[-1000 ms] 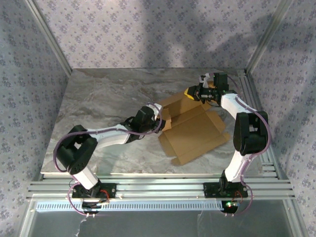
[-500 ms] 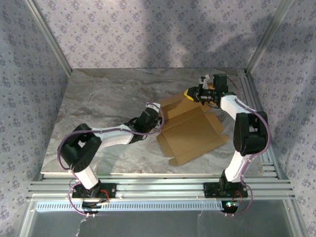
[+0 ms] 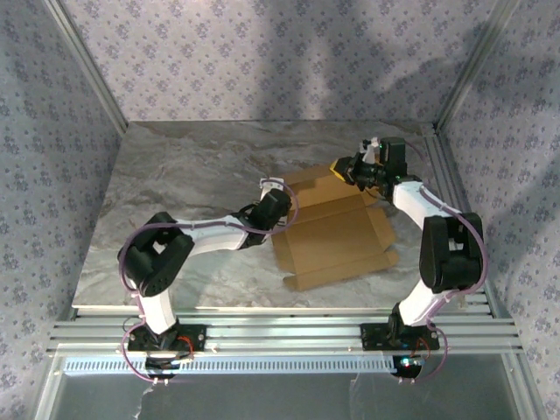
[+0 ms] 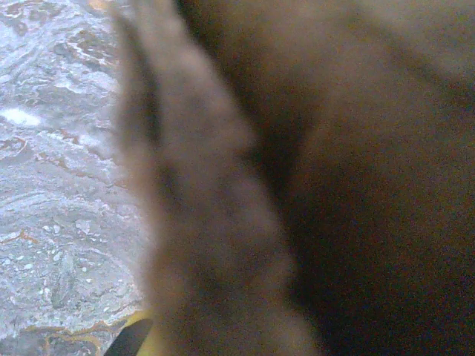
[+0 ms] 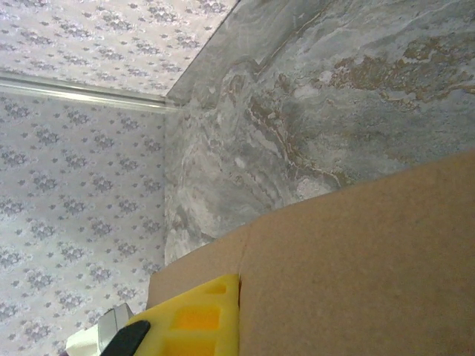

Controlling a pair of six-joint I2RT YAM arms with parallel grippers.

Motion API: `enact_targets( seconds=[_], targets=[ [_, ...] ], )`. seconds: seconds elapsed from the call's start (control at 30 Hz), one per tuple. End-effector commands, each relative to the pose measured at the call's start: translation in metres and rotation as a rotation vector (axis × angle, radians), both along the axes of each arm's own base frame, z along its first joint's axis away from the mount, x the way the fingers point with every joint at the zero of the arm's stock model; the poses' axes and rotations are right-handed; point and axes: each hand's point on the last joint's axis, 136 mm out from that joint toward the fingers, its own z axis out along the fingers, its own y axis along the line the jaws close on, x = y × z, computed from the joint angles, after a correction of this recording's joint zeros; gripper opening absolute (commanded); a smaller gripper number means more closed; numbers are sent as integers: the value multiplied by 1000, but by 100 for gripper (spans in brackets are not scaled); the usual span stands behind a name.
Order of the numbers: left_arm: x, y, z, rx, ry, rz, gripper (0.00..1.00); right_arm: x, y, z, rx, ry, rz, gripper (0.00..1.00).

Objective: Fold the paper box

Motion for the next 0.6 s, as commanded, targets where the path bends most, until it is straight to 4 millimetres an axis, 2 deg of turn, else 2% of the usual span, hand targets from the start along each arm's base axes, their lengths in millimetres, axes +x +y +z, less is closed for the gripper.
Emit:
enact_targets(
  seconds=[0.0,0.13,0.2,0.27,0.47,0.57],
  targets=[
    [6,12,-6,57,-9,69,0,-15,7,-3,5,35,-1,0],
    [10,8,-7,63,-8,69,2,-18,12,-2,7,43,-8,0],
    [13,5,-8,74,-4,64,17,-18,13,-1,11,47,-10,0],
    [15,4,-10,86,-3,60,22,-18,12,0,10,52,-18,0],
    [24,10,-18,119,17,73,19,-20,11,2,8,58,-22,0],
    [26,16,-20,149,6,99,11,-20,10,4,10,56,-29,0]
  ],
)
